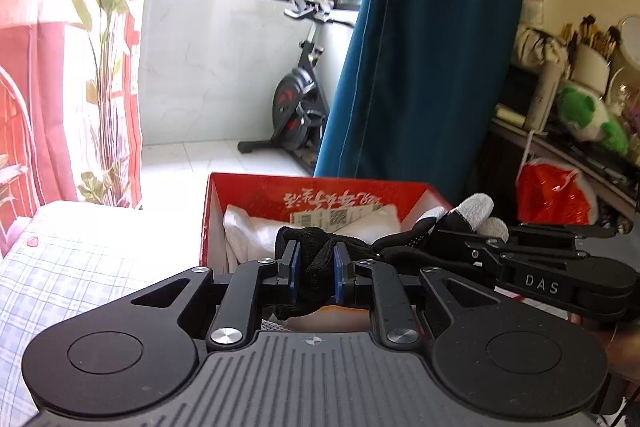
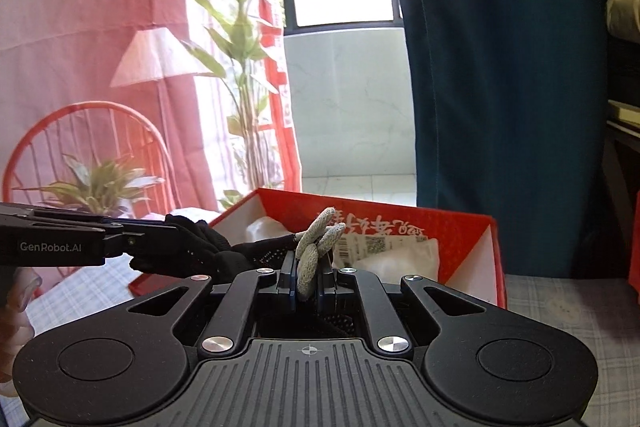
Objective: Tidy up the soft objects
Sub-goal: 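Open both grippers to drop the cloth and glove into the box, then move both grippers down to the packaged yellow cake beside the box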
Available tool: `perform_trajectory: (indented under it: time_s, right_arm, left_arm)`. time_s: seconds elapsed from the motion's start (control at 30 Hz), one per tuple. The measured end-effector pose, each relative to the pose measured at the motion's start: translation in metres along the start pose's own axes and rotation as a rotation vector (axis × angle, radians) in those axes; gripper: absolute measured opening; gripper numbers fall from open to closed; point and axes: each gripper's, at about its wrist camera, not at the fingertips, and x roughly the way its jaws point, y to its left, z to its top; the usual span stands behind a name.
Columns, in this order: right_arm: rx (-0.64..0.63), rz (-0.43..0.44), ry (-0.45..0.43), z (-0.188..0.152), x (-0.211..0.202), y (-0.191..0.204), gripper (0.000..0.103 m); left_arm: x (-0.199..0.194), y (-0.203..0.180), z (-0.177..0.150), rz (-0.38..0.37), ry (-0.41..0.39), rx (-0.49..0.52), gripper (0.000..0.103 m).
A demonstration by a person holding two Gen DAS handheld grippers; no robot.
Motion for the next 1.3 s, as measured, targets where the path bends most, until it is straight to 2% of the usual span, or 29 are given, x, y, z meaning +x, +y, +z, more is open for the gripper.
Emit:
perform_trajectory:
  time_s: [0.2, 0.27, 0.33, 0.4, 0.43, 0.47, 0.63, 0.8, 0.93, 1.07, 1.3]
  right_arm:
    - [0.029, -0.015, 0.083, -0.015, 0.028, -0.009, 0.011]
    - [0.023, -0.033, 0.103, -0.021, 0.03, -0.01, 0.02]
    - [0.027, -0.047, 0.109, -0.025, 0.029, -0.009, 0.026]
    - [0.02, -0.058, 0.11, -0.026, 0.026, -0.008, 0.038]
    - [0.011, -0.061, 0.107, -0.027, 0.022, -0.007, 0.047]
    - [0.001, -0.058, 0.102, -0.028, 0.019, -0.006, 0.051]
    - [-0.03, -0.05, 0.103, -0.033, -0.009, -0.005, 0.056]
    - [-0.031, -0.041, 0.106, -0.047, -0.04, -0.004, 0.06]
    - [-0.01, -0.04, 0.124, -0.065, -0.062, -0.004, 0.06]
    - [-0.014, -0.027, 0.191, -0.089, -0.082, 0.002, 0.06]
    - [-0.039, -0.011, 0.285, -0.135, -0.12, 0.016, 0.06]
  left_arm:
    - [0.02, 0.009, -0.012, 0.019, 0.073, 0.014, 0.019]
    - [0.022, 0.012, -0.015, 0.03, 0.087, 0.02, 0.026]
    - [0.02, 0.014, -0.016, 0.04, 0.082, 0.032, 0.049]
    - [0.013, 0.014, -0.017, 0.045, 0.067, 0.04, 0.062]
    - [0.009, 0.014, -0.017, 0.043, 0.062, 0.045, 0.065]
    - [0.006, 0.013, -0.016, 0.042, 0.058, 0.052, 0.066]
    - [-0.01, 0.003, -0.019, 0.049, 0.053, 0.082, 0.075]
    - [-0.028, -0.004, -0.033, 0.04, 0.07, 0.065, 0.082]
    - [-0.047, -0.016, -0.053, 0.029, 0.092, 0.072, 0.082]
    - [-0.065, -0.029, -0.081, 0.004, 0.122, 0.083, 0.082]
    - [-0.087, -0.048, -0.132, -0.06, 0.2, 0.042, 0.082]
